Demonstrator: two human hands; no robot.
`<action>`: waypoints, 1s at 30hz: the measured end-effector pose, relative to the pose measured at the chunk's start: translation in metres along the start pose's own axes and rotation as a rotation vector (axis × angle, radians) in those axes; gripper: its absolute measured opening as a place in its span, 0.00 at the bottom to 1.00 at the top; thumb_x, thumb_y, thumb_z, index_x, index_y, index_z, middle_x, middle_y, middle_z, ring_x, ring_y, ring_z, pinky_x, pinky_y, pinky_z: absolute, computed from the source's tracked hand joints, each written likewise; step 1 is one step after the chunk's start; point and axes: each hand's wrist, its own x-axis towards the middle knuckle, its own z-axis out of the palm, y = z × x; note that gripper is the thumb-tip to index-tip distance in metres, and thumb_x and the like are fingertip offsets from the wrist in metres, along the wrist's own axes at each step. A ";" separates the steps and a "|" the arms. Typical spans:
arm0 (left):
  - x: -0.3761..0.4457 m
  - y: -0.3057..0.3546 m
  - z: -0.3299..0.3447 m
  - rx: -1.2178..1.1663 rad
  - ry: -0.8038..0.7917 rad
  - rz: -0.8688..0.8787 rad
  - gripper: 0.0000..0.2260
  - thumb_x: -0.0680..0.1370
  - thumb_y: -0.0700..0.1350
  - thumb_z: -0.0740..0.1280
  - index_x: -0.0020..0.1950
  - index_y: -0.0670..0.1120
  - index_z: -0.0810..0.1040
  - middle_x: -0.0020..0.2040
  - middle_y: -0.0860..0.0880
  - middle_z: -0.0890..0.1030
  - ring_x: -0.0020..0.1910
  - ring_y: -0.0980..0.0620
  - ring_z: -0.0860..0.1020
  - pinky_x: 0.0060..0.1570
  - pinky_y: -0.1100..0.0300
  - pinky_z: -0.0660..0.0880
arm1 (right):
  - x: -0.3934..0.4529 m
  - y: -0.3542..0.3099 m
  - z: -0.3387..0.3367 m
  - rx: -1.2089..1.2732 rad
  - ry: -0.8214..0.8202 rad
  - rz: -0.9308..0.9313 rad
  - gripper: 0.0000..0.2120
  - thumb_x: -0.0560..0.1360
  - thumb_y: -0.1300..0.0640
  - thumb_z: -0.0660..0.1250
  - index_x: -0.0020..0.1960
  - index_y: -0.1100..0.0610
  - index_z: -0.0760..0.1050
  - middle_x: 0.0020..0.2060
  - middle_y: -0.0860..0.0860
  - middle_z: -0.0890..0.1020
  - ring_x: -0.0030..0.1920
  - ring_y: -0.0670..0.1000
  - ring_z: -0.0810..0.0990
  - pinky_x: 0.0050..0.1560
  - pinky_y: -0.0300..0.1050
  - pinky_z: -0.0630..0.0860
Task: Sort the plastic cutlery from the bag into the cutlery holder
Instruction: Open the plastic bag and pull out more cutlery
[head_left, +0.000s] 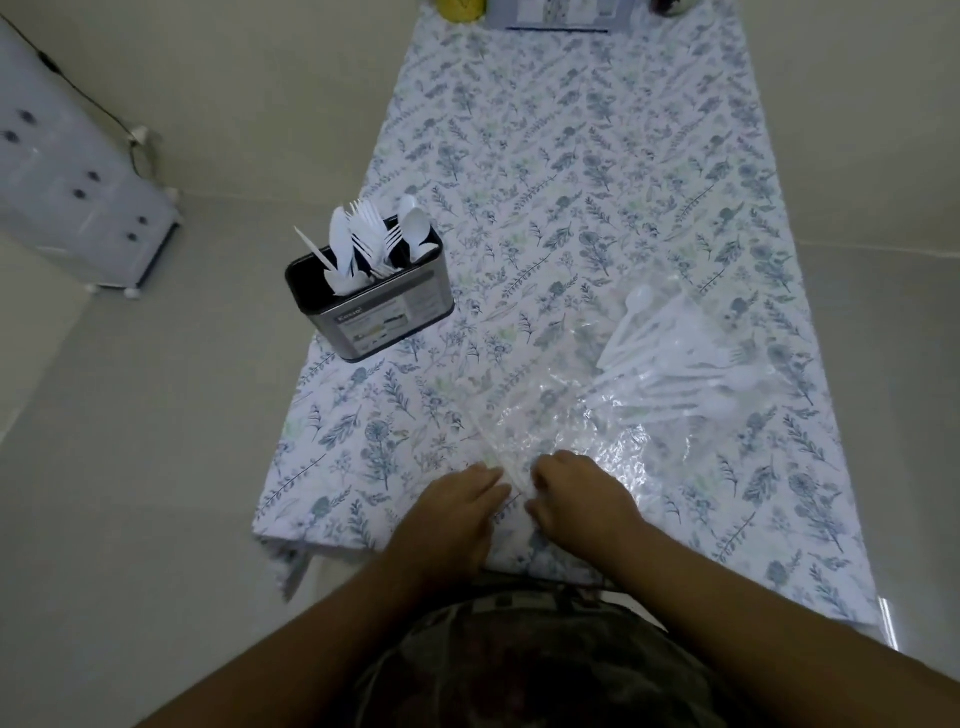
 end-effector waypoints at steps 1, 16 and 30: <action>-0.002 0.003 0.001 0.018 -0.014 0.017 0.25 0.74 0.46 0.60 0.70 0.44 0.75 0.70 0.43 0.76 0.69 0.43 0.75 0.64 0.44 0.75 | 0.001 0.001 0.000 0.038 0.006 0.007 0.08 0.78 0.49 0.66 0.51 0.53 0.76 0.49 0.51 0.79 0.53 0.54 0.78 0.51 0.50 0.77; 0.004 0.014 -0.006 0.166 -0.087 0.023 0.29 0.70 0.47 0.68 0.71 0.43 0.74 0.73 0.40 0.71 0.72 0.39 0.69 0.67 0.44 0.71 | 0.004 0.011 -0.012 0.539 0.042 0.305 0.13 0.81 0.58 0.65 0.38 0.49 0.74 0.38 0.47 0.81 0.37 0.46 0.78 0.35 0.37 0.70; 0.014 0.017 -0.008 0.168 -0.102 0.070 0.31 0.73 0.47 0.67 0.76 0.50 0.65 0.72 0.45 0.73 0.71 0.45 0.71 0.65 0.47 0.71 | -0.022 0.002 -0.046 0.519 0.409 0.179 0.10 0.73 0.61 0.72 0.35 0.51 0.77 0.31 0.47 0.80 0.33 0.43 0.77 0.34 0.32 0.72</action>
